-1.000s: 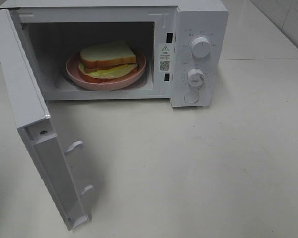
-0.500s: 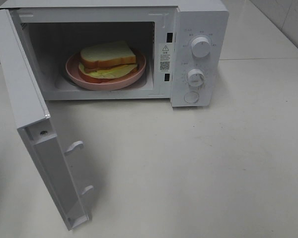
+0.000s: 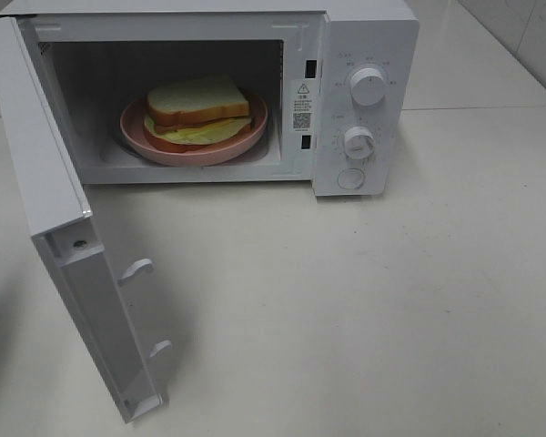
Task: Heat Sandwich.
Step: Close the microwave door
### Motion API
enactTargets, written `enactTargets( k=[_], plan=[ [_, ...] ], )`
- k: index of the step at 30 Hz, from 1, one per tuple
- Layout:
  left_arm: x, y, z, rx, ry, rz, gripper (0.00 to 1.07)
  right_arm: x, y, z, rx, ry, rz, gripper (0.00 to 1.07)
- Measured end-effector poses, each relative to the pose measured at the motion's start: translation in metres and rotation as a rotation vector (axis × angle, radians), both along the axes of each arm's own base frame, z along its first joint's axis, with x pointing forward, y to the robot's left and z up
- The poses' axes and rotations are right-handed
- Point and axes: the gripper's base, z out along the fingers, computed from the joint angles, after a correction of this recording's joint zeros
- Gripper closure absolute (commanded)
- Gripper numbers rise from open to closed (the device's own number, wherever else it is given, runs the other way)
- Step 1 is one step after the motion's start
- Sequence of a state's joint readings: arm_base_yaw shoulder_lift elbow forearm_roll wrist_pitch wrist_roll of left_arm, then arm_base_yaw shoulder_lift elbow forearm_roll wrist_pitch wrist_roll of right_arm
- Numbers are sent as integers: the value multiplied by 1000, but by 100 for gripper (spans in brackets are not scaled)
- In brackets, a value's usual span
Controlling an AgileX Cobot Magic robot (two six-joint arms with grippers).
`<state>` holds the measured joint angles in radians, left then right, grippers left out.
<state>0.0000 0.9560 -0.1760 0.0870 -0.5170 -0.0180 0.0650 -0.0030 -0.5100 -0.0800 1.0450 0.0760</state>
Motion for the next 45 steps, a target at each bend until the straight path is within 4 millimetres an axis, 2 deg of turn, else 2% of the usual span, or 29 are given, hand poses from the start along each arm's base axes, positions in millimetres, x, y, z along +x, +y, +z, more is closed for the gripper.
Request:
enactTargets(
  k=[10,24,25,28,35,37,41,42,45],
  plan=[
    [21,-13,-18,-34,13,-136,107,0,0,0,0,0,0,31],
    [44,-38,-28,-87,-7,-342,107,0,0,0,0,0,0,31],
    [47,-47,-30,-78,3,-385,107,0,0,0,0,0,0,31],
    [50,-53,-34,-80,18,-397,107,0,0,0,0,0,0,31],
    [61,-83,-42,-98,41,-432,107,0,0,0,0,0,0,31],
    [66,-96,-42,-91,34,-447,107,0,0,0,0,0,0,31],
    [71,-110,-42,-97,25,-455,107,0,0,0,0,0,0,31],
    [75,-119,-41,-98,19,-460,107,0,0,0,0,0,0,31],
    [79,-128,-40,-97,7,-467,107,0,0,0,0,0,0,31]
  ],
)
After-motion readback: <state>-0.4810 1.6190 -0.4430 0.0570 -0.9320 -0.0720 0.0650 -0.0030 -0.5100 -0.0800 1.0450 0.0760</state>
